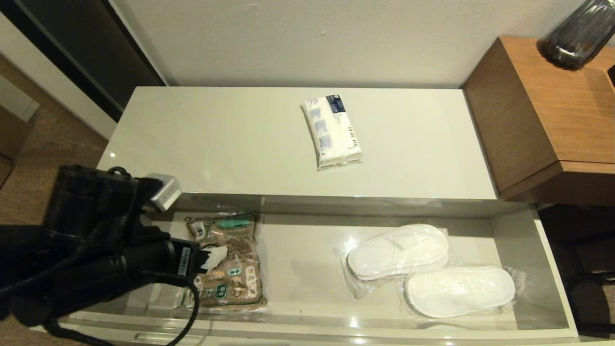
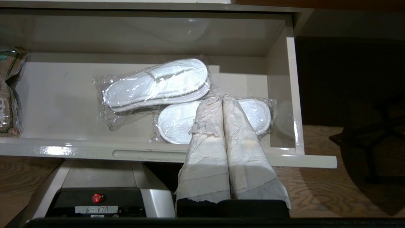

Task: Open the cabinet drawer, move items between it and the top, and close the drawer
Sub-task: Pick up the tissue on the table

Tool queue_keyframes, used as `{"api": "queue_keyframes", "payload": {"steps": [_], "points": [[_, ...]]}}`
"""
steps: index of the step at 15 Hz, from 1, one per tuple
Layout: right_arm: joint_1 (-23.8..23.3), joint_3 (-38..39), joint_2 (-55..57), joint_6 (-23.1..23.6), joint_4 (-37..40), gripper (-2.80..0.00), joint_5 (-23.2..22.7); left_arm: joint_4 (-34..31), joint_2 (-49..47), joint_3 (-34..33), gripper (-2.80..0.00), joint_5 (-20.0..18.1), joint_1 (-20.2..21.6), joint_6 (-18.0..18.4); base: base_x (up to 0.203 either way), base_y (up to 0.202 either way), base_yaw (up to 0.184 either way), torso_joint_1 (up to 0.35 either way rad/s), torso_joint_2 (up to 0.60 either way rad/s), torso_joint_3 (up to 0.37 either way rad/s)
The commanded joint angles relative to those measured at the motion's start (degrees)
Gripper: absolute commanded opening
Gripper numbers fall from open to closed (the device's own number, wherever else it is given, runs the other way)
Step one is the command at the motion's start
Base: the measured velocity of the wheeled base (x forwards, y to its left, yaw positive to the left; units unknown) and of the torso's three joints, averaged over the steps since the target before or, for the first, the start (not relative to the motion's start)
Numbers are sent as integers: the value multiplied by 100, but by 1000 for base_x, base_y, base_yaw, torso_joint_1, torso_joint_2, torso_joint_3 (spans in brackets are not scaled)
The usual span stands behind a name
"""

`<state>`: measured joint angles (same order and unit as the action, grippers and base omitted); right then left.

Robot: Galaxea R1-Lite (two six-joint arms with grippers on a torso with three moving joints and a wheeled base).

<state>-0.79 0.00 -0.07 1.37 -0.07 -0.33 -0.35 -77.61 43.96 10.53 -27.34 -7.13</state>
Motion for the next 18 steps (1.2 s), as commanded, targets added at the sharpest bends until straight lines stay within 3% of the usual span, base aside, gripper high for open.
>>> {"api": "queue_keyframes", "payload": {"steps": [1, 4, 11, 14, 15, 16, 18], "points": [[0, 0, 7, 4, -1, -280, -2, -1133, 565, 967, -280, -400, -111, -67, 0, 0, 0, 0, 0, 0], [0, 0, 7, 4, -1, -280, -2, -1510, 223, 1900, -280, -782, -144, -209, 0, 0, 0, 0, 0, 0], [0, 0, 7, 4, -1, -280, -2, -1571, -1713, 4574, -280, -848, -204, -907, 0, 0, 0, 0, 0, 0], [0, 0, 7, 4, -1, -280, -2, -1809, -2647, 5990, -280, -974, -303, -1514, 0, 0, 0, 0, 0, 0], [0, 0, 7, 4, -1, -280, -2, -1844, -2889, 6201, -150, -1111, -351, -1734, 0, 0, 0, 0, 0, 0], [0, 0, 7, 4, -1, -280, -2, -1836, -3112, 6352, 0, -1223, -406, -1871, 0, 0, 0, 0, 0, 0], [0, 0, 7, 4, -1, -280, -2, -1691, -3547, 6607, 0, -1285, -515, -1923, 0, 0, 0, 0, 0, 0]]}}
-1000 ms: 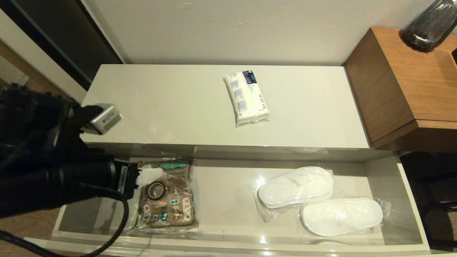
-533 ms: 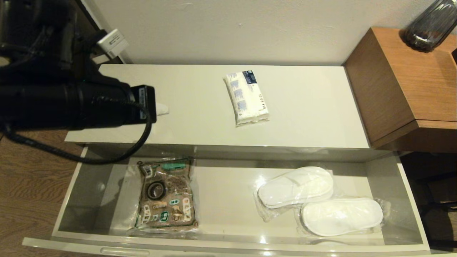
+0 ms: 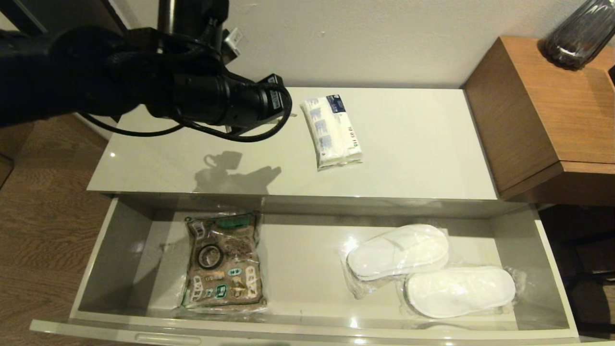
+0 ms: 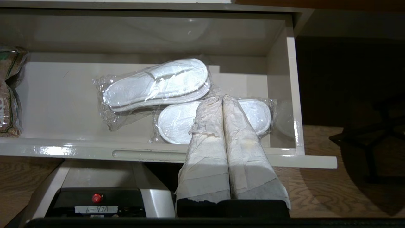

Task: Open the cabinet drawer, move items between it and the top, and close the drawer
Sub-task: Pick up the tissue on the table

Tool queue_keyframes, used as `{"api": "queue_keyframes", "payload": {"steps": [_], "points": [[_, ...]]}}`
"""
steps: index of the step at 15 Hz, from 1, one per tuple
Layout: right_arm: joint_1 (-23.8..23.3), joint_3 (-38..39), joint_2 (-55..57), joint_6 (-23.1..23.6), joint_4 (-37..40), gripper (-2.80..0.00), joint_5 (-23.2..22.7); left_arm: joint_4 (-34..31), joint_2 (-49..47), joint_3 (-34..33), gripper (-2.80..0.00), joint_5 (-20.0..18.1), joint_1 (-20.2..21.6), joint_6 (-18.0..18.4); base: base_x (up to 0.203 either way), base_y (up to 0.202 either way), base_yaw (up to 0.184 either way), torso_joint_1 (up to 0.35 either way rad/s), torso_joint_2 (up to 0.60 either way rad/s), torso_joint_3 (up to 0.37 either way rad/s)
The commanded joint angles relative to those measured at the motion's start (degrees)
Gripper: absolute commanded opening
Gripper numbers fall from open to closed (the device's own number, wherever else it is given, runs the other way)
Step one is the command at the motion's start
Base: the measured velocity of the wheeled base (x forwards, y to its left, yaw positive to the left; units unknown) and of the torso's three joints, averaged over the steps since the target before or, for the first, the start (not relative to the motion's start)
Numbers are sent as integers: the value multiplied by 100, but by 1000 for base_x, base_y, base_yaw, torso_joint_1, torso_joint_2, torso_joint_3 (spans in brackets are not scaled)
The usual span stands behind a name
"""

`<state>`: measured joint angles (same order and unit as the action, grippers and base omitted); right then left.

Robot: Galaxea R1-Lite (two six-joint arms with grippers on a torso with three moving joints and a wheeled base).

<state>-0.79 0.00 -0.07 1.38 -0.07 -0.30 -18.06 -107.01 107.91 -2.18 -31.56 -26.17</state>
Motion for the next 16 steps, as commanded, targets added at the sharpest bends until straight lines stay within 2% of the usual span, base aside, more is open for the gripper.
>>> {"api": "queue_keyframes", "payload": {"steps": [1, 4, 7, 9, 10, 12, 16], "points": [[0, 0, 7, 3, -1, -280, -5, 257, -851, 233, 0, 6, -212, 4, 0, 0, 0, 0, 0, 0], [0, 0, 7, 3, -1, -280, -5, 785, -1319, 262, 0, 305, -493, 352, 0, 0, 0, 0, 0, 0], [0, 0, 7, 3, -1, -280, -5, 1449, -1808, 265, 0, 385, -572, 497, 0, 0, 0, 0, 0, 0], [0, 0, 7, 3, -1, -280, -5, 1546, -1972, 274, 0, 637, -580, 659, 0, 0, 0, 0, 0, 0], [0, 0, 7, 3, -1, -280, -5, 1623, -2090, 274, 0, 905, -579, 765, 0, 0, 0, 0, 0, 0], [0, 0, 7, 3, -1, -280, -5, 2015, -2341, 282, 0, 1103, -563, 1103, 0, 0, 0, 0, 0, 0], [0, 0, 7, 3, -1, -280, -5, 2202, -2359, 283, 0, 1114, -544, 1123, 0, 0, 0, 0, 0, 0]]}}
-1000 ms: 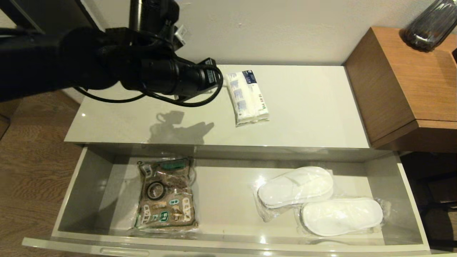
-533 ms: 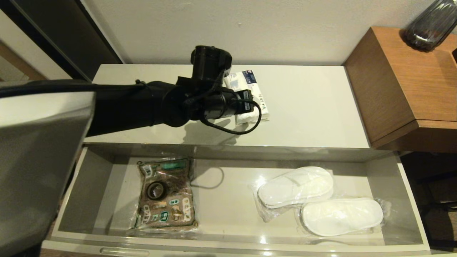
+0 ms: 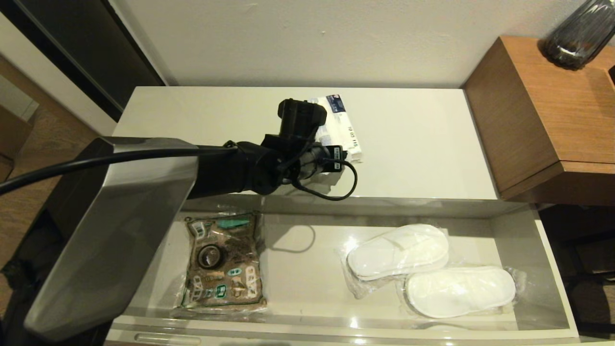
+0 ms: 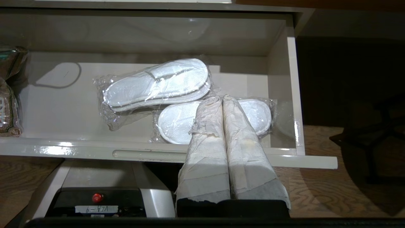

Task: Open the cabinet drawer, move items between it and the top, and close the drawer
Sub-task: Pick up the tissue on the table

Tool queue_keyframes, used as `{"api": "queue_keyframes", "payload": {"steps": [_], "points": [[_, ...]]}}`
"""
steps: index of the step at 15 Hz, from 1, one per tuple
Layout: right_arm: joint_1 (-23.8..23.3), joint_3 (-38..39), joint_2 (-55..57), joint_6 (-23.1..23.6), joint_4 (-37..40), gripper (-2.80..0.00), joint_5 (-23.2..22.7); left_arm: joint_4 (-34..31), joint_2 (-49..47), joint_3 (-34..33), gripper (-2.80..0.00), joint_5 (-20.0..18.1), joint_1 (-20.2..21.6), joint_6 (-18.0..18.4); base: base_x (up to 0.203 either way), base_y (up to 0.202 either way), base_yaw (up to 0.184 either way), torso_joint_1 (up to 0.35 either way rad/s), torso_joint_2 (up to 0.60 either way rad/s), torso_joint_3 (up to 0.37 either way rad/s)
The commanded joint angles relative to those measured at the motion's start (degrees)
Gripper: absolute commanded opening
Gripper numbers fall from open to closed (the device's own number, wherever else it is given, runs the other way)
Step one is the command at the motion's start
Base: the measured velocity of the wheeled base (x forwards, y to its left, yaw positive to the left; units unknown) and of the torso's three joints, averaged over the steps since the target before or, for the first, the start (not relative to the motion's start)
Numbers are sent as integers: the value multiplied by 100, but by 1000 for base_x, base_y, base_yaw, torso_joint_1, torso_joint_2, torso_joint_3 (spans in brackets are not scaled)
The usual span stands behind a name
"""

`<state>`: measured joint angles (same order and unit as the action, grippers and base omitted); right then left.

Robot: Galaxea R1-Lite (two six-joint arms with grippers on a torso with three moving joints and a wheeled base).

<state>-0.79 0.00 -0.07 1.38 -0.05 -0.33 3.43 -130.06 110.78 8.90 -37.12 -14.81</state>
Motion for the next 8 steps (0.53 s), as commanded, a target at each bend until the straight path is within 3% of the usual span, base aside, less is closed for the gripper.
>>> {"api": "queue_keyframes", "payload": {"steps": [1, 3, 8], "points": [[0, 0, 7, 3, -4, -280, -2, 52, -55, -3, 0, 7, 12, -14, 0, 0, 0, 0, 0, 0], [0, 0, 7, 3, -4, -280, -2, 66, -49, -3, 0, 14, 18, 0, 0, 0, 0, 0, 0, 0], [0, 0, 7, 3, -4, -280, -2, 813, 9, -12, 0, 426, 82, 599, 0, 0, 0, 0, 0, 0]]}}
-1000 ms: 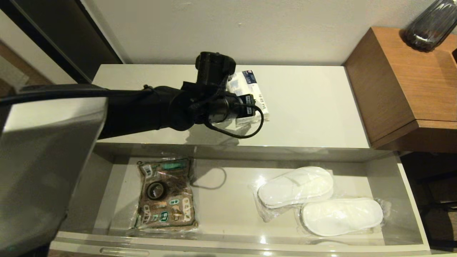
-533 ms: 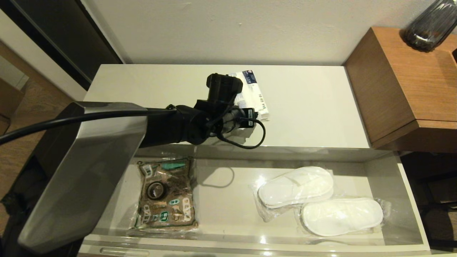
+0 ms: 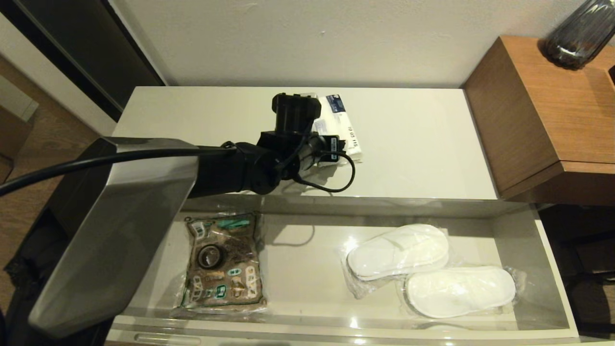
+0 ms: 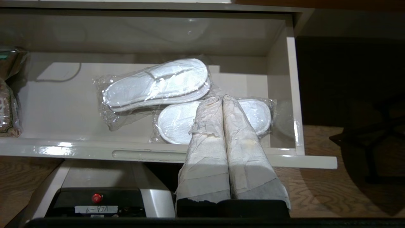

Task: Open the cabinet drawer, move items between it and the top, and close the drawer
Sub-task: Pick up the tissue on the table

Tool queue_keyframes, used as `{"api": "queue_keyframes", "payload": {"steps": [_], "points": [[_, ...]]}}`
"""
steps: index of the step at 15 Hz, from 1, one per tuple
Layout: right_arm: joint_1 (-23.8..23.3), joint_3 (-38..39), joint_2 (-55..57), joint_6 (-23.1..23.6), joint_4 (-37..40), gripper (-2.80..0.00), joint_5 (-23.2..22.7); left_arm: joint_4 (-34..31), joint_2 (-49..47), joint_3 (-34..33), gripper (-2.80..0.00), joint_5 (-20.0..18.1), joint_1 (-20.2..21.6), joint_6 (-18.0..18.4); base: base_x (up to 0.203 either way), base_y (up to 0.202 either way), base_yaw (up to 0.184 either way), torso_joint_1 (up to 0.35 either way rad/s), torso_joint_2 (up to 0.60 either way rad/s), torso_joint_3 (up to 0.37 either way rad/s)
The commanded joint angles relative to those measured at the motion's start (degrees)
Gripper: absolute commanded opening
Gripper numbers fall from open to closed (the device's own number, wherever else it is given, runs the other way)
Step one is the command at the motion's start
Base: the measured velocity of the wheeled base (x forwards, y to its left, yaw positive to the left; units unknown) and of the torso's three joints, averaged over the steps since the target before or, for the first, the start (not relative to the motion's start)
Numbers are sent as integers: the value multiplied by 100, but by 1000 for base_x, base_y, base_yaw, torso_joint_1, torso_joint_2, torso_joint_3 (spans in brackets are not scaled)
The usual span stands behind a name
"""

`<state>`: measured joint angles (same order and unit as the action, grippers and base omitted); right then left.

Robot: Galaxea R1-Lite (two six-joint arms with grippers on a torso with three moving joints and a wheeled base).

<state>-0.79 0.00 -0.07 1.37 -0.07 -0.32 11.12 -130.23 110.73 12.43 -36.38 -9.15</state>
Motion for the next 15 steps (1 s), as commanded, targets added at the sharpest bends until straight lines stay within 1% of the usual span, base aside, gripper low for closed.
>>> {"api": "queue_keyframes", "payload": {"steps": [1, 3, 5, 10, 12, 13, 14, 15], "points": [[0, 0, 7, 3, -1, -280, -3, 56, 33, -7, 0, 195, 0, 174, 0, 0, 0, 0, 0, 0], [0, 0, 7, 3, -1, -280, -3, 174, -50, -7, 0, 193, -27, 269, 0, 0, 0, 0, 0, 0], [0, 0, 7, 3, -1, -280, -3, 476, -270, -7, 0, 188, -58, 394, 0, 0, 0, 0, 0, 0], [0, 0, 7, 3, -1, -280, -3, 594, -436, -5, 0, 176, -105, 504, 0, 0, 0, 0, 0, 0], [0, 0, 7, 3, -1, -280, -3, 930, -556, -4, 0, 172, -133, 675, 0, 0, 0, 0, 0, 0], [0, 0, 7, 3, -1, -280, -3, 984, -569, -3, 0, 176, -133, 708, 0, 0, 0, 0, 0, 0], [0, 0, 7, 3, -1, -280, -3, 989, -565, -7, -280, 181, -133, 713, 0, 0, 0, 0, 0, 0], [0, 0, 7, 3, -1, -280, -3, 989, -565, -7, -280, 181, -133, 713, 0, 0, 0, 0, 0, 0]]}}
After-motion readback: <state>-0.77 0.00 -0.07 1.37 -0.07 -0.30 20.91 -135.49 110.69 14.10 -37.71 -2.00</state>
